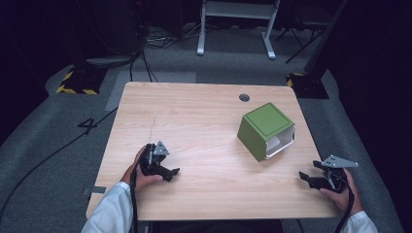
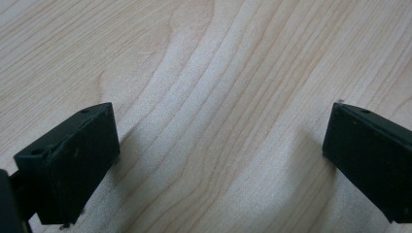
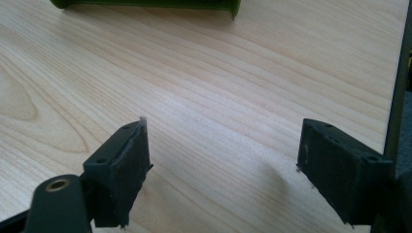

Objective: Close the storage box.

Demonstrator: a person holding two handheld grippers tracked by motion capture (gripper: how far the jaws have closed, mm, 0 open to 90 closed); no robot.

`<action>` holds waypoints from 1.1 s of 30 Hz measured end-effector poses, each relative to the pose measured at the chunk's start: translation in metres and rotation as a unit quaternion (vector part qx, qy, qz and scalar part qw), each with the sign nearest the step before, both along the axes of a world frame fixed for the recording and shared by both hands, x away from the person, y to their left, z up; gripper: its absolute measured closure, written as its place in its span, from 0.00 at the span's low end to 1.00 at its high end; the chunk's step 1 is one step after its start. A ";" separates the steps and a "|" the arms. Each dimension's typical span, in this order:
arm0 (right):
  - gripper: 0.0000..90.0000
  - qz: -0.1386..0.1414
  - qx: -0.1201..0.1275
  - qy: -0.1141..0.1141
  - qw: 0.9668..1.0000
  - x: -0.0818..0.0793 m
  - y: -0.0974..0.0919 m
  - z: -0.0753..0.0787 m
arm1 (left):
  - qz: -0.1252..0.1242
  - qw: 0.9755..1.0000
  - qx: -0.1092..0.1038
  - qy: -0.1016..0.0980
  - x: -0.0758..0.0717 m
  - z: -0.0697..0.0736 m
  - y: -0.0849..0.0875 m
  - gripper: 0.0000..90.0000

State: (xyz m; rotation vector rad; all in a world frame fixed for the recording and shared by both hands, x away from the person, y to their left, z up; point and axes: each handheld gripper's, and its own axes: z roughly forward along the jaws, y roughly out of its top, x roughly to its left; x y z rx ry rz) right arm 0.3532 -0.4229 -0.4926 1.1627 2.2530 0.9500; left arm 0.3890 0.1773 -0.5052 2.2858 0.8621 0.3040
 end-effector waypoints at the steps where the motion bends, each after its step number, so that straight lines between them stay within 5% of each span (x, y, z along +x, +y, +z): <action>1: 0.22 -0.001 0.003 0.001 1.000 0.000 -0.001 -0.001 | -0.001 1.000 0.000 0.000 0.000 0.000 0.000 0.00; 33: 0.21 -0.023 0.026 0.014 0.999 -0.002 -0.004 -0.011 | 0.000 1.000 0.001 -0.001 0.000 0.000 0.000 0.00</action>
